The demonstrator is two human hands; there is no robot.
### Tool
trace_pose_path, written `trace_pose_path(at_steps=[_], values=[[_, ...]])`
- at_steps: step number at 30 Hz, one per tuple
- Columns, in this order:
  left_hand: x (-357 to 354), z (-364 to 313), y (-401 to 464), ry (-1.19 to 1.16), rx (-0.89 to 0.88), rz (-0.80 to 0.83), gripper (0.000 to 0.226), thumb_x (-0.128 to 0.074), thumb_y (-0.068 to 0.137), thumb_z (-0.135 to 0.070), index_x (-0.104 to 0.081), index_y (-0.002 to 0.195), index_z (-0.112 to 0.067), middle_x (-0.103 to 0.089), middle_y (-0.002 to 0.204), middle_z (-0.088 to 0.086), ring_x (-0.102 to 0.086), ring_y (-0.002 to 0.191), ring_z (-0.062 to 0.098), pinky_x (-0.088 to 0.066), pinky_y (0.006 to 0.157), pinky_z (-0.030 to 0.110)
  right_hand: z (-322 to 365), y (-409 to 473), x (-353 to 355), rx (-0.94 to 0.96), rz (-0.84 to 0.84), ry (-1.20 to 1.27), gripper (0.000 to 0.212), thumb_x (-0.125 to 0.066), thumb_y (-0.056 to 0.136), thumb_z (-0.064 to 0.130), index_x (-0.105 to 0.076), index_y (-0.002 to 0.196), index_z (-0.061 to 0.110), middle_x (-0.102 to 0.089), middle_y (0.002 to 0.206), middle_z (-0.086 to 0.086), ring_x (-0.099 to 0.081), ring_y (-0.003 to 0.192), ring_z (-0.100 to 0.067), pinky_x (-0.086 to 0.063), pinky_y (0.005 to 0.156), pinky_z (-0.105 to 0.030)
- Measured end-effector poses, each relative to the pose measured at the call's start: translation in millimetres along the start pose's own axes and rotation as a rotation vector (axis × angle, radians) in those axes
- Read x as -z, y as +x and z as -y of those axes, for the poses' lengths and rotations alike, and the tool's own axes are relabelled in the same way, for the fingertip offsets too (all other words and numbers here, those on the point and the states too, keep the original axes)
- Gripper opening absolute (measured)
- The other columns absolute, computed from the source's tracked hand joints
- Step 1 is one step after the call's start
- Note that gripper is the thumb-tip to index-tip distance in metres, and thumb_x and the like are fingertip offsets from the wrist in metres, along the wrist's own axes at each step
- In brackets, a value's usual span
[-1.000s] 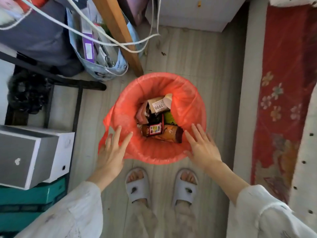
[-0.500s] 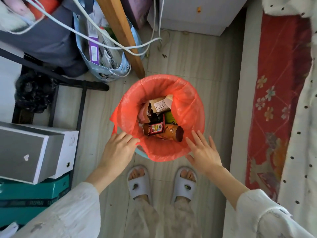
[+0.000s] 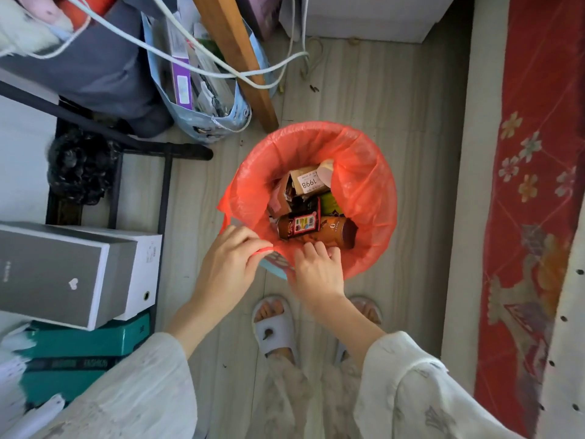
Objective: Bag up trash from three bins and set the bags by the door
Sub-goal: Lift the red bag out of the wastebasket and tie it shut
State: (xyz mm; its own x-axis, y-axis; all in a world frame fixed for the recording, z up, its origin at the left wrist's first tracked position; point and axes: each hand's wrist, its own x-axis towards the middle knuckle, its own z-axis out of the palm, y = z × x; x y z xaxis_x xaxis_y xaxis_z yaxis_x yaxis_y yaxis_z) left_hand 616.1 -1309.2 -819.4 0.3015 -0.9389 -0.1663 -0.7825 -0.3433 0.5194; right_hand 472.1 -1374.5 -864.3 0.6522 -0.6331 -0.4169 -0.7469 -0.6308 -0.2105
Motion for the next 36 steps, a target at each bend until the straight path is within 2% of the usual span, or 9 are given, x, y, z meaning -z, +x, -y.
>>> trace_pose_path(at_steps=[4, 9, 12, 19, 21, 24, 29, 33, 36], values=[[1.6, 5.6, -12.2, -0.031, 0.11, -0.064, 0.02, -0.057, 0.084, -0.021, -0.071, 0.091, -0.008, -0.062, 0.081, 0.005, -0.045, 0.084, 0.012, -0.037, 0.077, 0.019, -25.8, -7.6, -5.2, -0.081, 0.015, -0.097, 0.021, -0.076, 0.035, 0.011, -0.062, 0.051, 0.015, -0.059, 0.055, -0.001, -0.058, 0.058, -0.024, -0.045, 0.056, -0.029], [0.1, 1.3, -18.4, -0.023, 0.174, -0.119, 0.031, -0.048, 0.084, -0.029, -0.072, 0.087, -0.01, -0.064, 0.08, 0.005, -0.045, 0.083, 0.015, -0.036, 0.08, 0.027, -82.6, -34.8, 4.9, -0.194, -0.109, -0.205, 0.019, -0.043, 0.06, 0.007, -0.062, 0.058, 0.011, -0.058, 0.063, -0.006, -0.058, 0.061, -0.028, -0.043, 0.055, -0.034], [-1.3, 1.5, -17.1, 0.111, 0.138, -0.11, 0.028, -0.048, 0.083, -0.03, -0.072, 0.085, -0.014, -0.065, 0.079, 0.002, -0.043, 0.083, 0.016, -0.033, 0.077, 0.03, -102.0, -45.9, 20.4, -0.297, -0.134, -0.097, 0.012, -0.055, 0.065, -0.003, -0.061, 0.069, 0.007, -0.058, 0.072, -0.011, -0.058, 0.067, -0.033, -0.042, 0.058, -0.037], [11.8, 1.4, -15.5, 0.338, 0.093, -0.079, 0.033, -0.045, 0.084, -0.041, -0.065, 0.1, -0.02, -0.063, 0.098, 0.003, -0.042, 0.094, 0.021, -0.03, 0.078, 0.035, -117.0, -21.9, 34.1, -1.346, 0.247, 1.502, 0.054, -0.028, 0.098, 0.043, -0.035, 0.137, 0.007, -0.049, 0.126, -0.014, -0.049, 0.121, -0.035, -0.039, 0.102, -0.053], [12.4, 0.4, -16.1, 0.328, 0.14, -0.071, 0.038, -0.042, 0.085, -0.041, -0.059, 0.112, -0.019, -0.058, 0.114, 0.006, -0.043, 0.106, 0.023, -0.032, 0.084, 0.039, -119.2, -13.5, 26.8, -1.34, 0.326, 1.76, 0.061, -0.025, 0.097, 0.049, -0.031, 0.14, 0.007, -0.05, 0.133, -0.014, -0.046, 0.125, -0.034, -0.033, 0.106, -0.054], [6.7, 0.9, -14.5, 0.267, 0.308, -0.061, 0.051, -0.049, 0.088, -0.04, -0.04, 0.133, -0.017, -0.04, 0.138, 0.016, -0.034, 0.13, 0.033, -0.031, 0.098, 0.053, -117.8, -1.1, 26.7, -1.246, 0.286, 1.923, 0.043, -0.037, 0.094, 0.042, -0.056, 0.113, 0.009, -0.068, 0.086, -0.007, -0.058, 0.088, -0.021, -0.044, 0.09, -0.042], [-2.0, 3.4, -3.6, -0.467, 0.958, -0.04, 0.088, -0.058, 0.083, -0.043, -0.004, 0.146, -0.015, -0.014, 0.155, 0.013, -0.018, 0.142, 0.026, -0.021, 0.115, 0.042, -128.3, 9.9, 32.2, -1.322, -0.021, 2.04, 0.022, -0.043, 0.092, 0.018, -0.053, 0.073, 0.017, -0.063, 0.054, 0.005, -0.053, 0.07, -0.01, -0.044, 0.061, -0.031], [-2.7, 2.5, 5.3, -0.66, 1.123, -0.193, 0.066, -0.061, 0.085, -0.021, -0.027, 0.141, -0.008, -0.05, 0.126, 0.001, -0.048, 0.119, 0.019, -0.033, 0.104, 0.029, -144.1, 8.7, 44.3, -1.246, -0.165, 2.084, 0.024, -0.039, 0.094, 0.019, -0.053, 0.074, 0.019, -0.065, 0.072, 0.007, -0.054, 0.079, -0.008, -0.043, 0.076, -0.028], [6.9, 0.9, 15.9, -0.716, 1.14, -0.257, 0.01, -0.06, 0.083, -0.011, -0.063, 0.093, -0.012, -0.063, 0.091, 0.003, -0.056, 0.094, 0.023, -0.043, 0.095, 0.038, -150.5, 9.0, 64.7, -1.208, -0.242, 2.17, 0.023, -0.038, 0.097, 0.026, -0.055, 0.085, 0.018, -0.059, 0.093, 0.004, -0.053, 0.1, -0.013, -0.038, 0.103, -0.03]])
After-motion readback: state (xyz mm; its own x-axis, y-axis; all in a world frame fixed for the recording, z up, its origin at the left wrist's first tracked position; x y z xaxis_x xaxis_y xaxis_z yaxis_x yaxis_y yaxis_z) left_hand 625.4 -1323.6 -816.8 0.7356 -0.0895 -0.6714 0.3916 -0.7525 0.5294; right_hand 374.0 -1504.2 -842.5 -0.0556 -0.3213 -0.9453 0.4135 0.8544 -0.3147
